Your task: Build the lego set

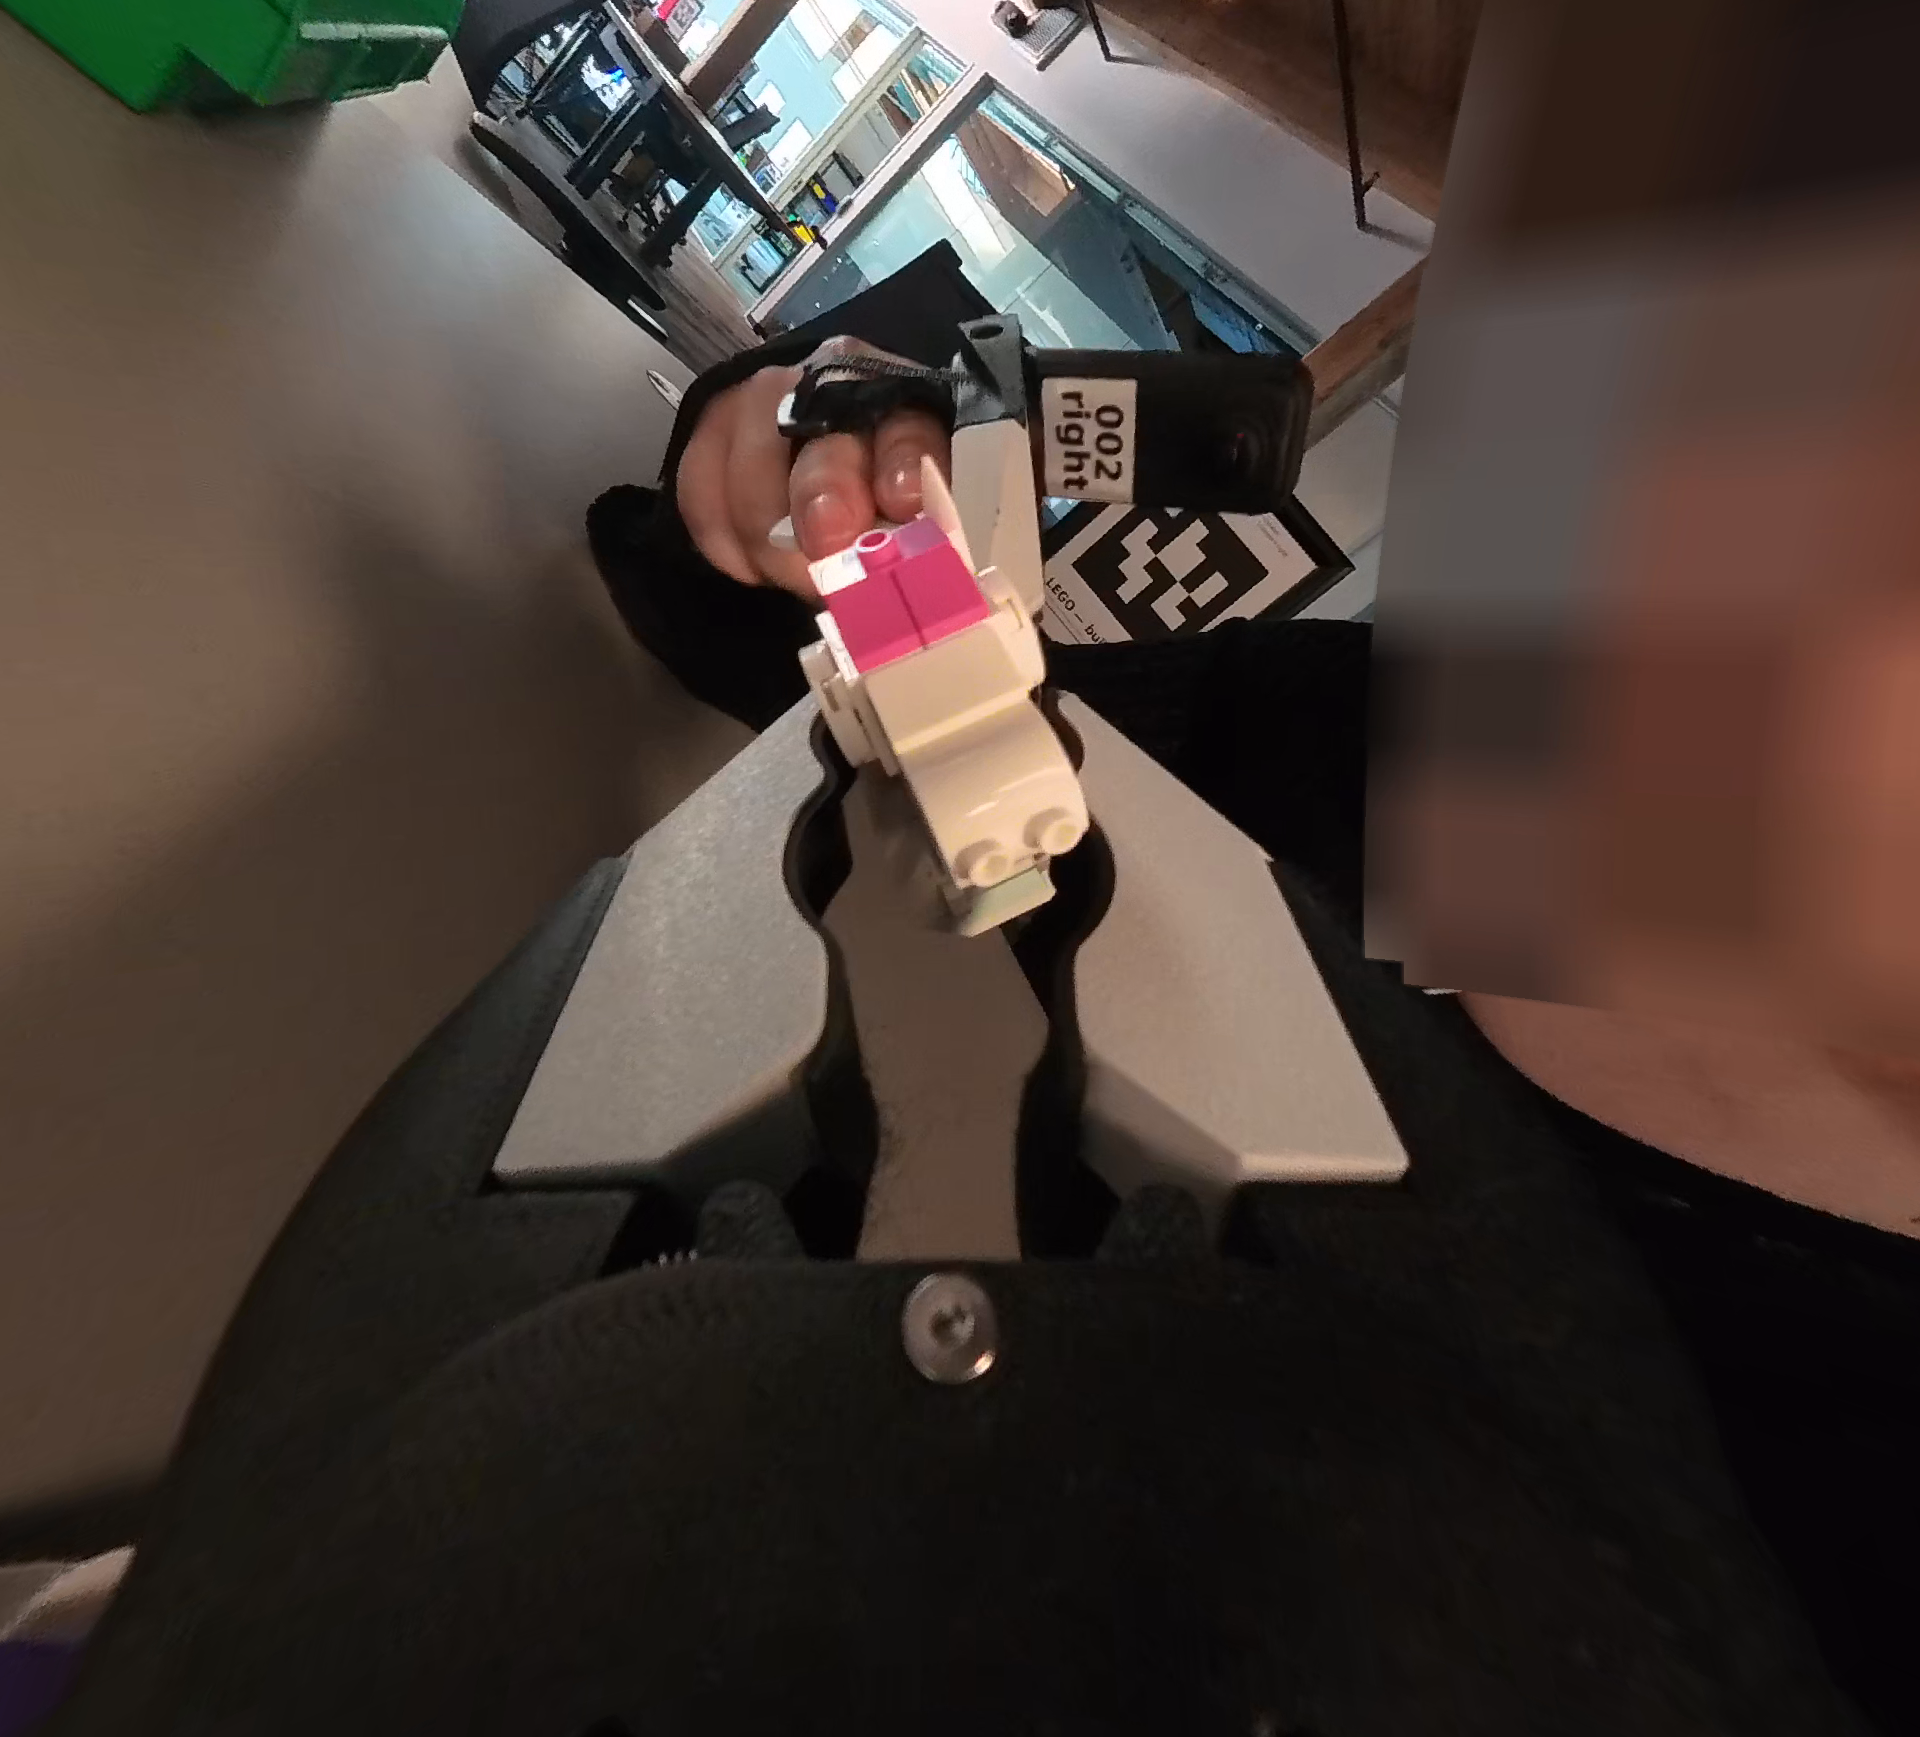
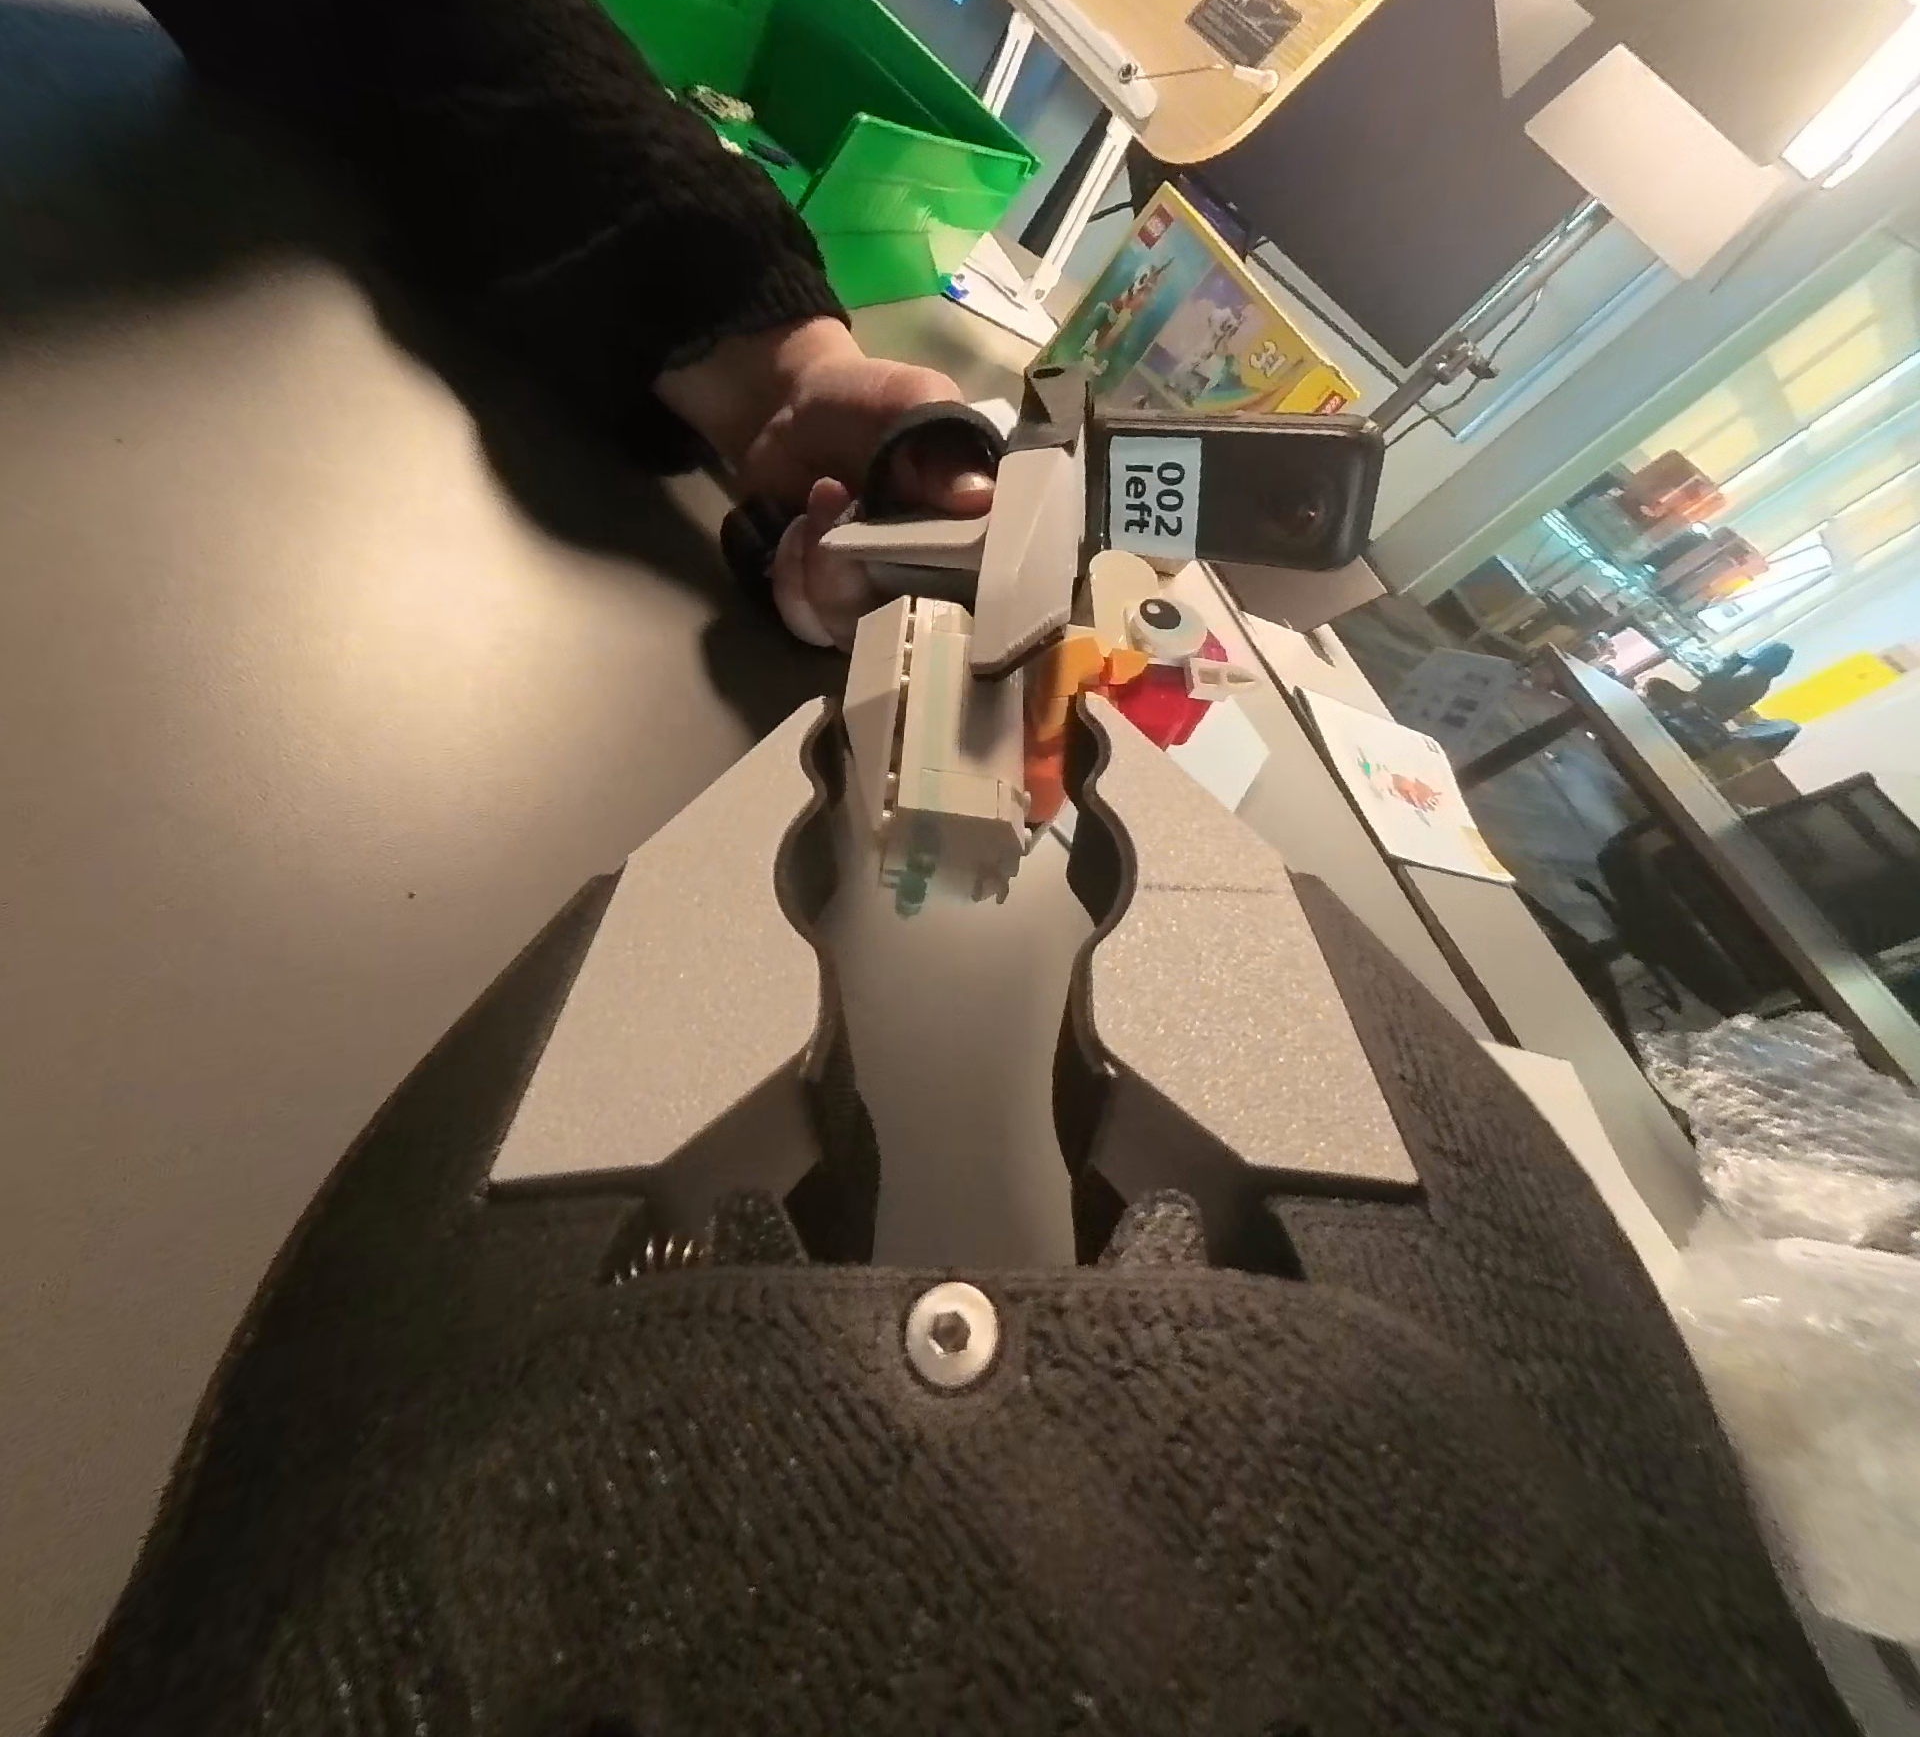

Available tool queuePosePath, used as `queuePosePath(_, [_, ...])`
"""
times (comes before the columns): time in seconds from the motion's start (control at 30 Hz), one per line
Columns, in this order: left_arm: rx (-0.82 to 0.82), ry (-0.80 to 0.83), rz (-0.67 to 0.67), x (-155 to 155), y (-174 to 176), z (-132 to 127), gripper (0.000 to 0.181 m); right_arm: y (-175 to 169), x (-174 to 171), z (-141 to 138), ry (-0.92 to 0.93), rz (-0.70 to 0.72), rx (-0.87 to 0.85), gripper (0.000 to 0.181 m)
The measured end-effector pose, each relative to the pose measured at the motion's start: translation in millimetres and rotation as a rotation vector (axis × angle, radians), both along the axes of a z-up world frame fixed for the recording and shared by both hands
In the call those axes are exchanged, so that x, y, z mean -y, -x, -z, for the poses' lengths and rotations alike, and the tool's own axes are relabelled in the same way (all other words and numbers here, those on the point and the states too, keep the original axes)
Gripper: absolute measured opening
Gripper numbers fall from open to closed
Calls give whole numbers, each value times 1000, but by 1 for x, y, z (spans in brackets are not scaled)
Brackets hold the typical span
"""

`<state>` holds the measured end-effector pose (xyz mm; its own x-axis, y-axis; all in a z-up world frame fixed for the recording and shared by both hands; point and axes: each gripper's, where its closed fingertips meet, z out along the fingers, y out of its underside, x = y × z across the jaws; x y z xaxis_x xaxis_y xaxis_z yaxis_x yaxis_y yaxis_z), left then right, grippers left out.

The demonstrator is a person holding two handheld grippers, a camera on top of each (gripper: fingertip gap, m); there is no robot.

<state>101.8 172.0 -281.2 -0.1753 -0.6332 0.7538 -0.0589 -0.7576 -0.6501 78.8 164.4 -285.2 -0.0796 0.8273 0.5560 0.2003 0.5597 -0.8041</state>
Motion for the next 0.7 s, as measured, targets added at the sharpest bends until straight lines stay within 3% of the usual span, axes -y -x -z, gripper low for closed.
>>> queuePosePath(0.03, [1,-1,-1,0,0,0,34,0,0,0,-4,3,5,41])
queuePosePath(0.27, [-6,-26,-14,0,-1,1,34,-1,0,1,13,4,24,40])
queuePosePath(0.47, [-11,-42,-132,-17,1,0,33,7,-11,-2,27,91,-54,49])
queuePosePath(0.7, [-30,-53,-148,-18,1,1,33,9,-15,-2,-32,115,-46,42])
